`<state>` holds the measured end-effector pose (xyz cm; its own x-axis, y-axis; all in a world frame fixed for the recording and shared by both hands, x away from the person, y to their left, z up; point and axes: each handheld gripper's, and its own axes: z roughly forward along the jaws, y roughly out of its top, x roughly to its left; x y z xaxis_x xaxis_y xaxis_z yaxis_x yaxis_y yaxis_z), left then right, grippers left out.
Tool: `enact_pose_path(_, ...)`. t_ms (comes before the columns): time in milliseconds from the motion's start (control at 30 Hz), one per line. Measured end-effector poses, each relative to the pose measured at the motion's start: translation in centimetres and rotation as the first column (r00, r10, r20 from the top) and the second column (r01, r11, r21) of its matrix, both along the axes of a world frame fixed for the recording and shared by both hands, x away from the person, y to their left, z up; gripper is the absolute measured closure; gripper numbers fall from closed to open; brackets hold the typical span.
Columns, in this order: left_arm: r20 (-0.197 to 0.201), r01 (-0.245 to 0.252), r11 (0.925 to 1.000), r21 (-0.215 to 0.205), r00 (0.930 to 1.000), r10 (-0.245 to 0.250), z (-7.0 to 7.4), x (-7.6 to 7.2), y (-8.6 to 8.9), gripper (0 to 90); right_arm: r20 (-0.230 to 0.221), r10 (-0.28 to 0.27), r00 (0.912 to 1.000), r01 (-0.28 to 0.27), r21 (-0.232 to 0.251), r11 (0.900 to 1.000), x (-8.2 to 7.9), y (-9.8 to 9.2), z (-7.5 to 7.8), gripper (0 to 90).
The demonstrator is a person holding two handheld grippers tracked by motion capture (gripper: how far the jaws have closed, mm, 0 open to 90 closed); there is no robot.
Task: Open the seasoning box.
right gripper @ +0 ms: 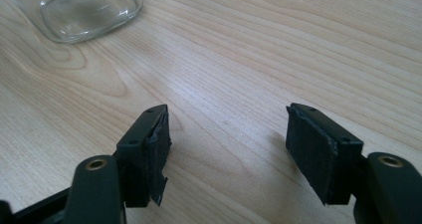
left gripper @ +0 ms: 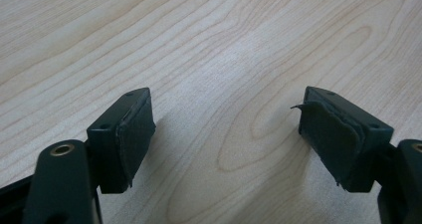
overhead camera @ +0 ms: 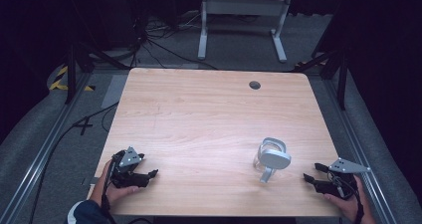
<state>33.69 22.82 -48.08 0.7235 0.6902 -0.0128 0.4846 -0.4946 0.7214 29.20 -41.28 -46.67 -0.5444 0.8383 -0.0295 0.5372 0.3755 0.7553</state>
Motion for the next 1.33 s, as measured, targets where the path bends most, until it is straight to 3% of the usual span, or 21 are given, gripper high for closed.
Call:
enact_pose_path(367,-0.001,-0.007,1.0,0.002,1.0,0.007,0.01,-0.02,-0.03,21.8,0.001,0.001,1.0,-0.001,0.0,1.0,0.0,0.04,-0.03,31.3)
enact_pose_path(433,0.014,0.0,0.9998,0.019,0.9999,0.0,0.07,0.08,0.06,21.8,0.001,-0.002,1.0,0.002,0.005,1.0,0.01,0.09,-0.03,30.9)
enact_pose_path(467,0.003,-0.008,1.0,0.003,1.0,0.008,0.01,0.0,-0.03,21.8,0.001,-0.002,1.0,0.002,0.005,1.0,0.03,0.09,-0.04,30.8)
enact_pose_path(667,0.009,-0.006,0.9999,0.014,0.9999,0.006,0.05,0.04,0.01,21.6,0.002,0.0,1.0,0.0,-0.001,1.0,0.04,0.08,-0.05,30.7)
enact_pose_path(733,0.007,-0.023,0.9997,-0.008,0.9997,0.024,-0.1,-0.03,-0.19,21.1,0.002,-0.001,1.0,0.001,-0.001,1.0,0.04,0.08,-0.05,30.6)
enact_pose_path(1333,0.007,-0.031,0.9995,-0.008,0.9995,0.032,-0.1,-0.04,-0.24,20.7,0.002,0.0,1.0,0.0,0.0,1.0,0.05,0.08,-0.05,30.6)
